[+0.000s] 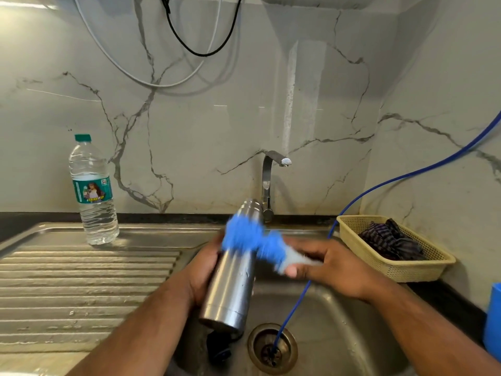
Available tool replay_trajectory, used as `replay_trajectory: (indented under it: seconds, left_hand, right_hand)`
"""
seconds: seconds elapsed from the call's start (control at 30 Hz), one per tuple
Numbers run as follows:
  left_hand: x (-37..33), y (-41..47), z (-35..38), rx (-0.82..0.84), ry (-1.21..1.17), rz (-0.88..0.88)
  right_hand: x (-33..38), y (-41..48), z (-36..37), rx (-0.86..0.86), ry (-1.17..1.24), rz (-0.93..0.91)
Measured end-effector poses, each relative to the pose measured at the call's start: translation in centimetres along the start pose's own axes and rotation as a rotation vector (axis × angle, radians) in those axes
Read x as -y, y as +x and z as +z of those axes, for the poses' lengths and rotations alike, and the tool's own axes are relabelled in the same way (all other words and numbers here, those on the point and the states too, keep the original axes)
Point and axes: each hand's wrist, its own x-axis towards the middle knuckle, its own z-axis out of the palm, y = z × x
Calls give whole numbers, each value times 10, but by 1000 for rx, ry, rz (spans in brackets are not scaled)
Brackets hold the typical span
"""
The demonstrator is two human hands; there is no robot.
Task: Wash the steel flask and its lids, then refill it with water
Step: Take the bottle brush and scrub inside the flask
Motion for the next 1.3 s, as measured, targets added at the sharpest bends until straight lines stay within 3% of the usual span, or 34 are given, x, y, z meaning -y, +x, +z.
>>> replay_trajectory:
  seconds: [0.07, 0.1, 0.23, 0.3, 0.4, 0.43, 0.57, 0.6, 0.7, 0.87, 1.0, 1.13, 1.3]
  left_hand:
    - [-2, -2, 0, -26, -33, 46]
    - [-3, -3, -1, -36, -69, 38]
    - [-3, -6, 1, -20, -131, -34]
    - [-1, -6, 1, -34, -97, -51]
    - [0, -3, -2, -41, -61, 4]
    - [-1, -2, -3, -59, -41, 24]
    - [-3, -5, 3, -29, -99, 6]
    - [-3, -7, 4, -23, -101, 6]
    - [-3, -7, 2, -56, -168, -14]
    - [-5, -7, -1, -112, -200, -13]
    - [-4, -2, -7, -115, -215, 23]
    - [-4, -7, 0, -79, -164, 45]
    - [-3, -3, -3, -28, -285, -32]
  right_hand:
    - [7, -3, 3, 312, -6, -1]
    - [7, -4, 4, 336, -5, -22]
    - [2, 5, 5, -179, 1, -17]
    - [0, 2, 1, -62, -27, -11]
    - [5, -4, 0, 364, 15, 4]
    - [6, -5, 1, 376, 32, -4]
    - [6, 0, 2, -7, 84, -27]
    - [4, 0, 0, 24, 73, -28]
    - [6, -4, 1, 333, 84, 10]
    - [6, -7, -12, 137, 78, 27]
    - [12, -8, -2, 271, 84, 13]
    - [20, -3, 9, 301, 60, -50]
    - [13, -10, -15, 288, 26, -3]
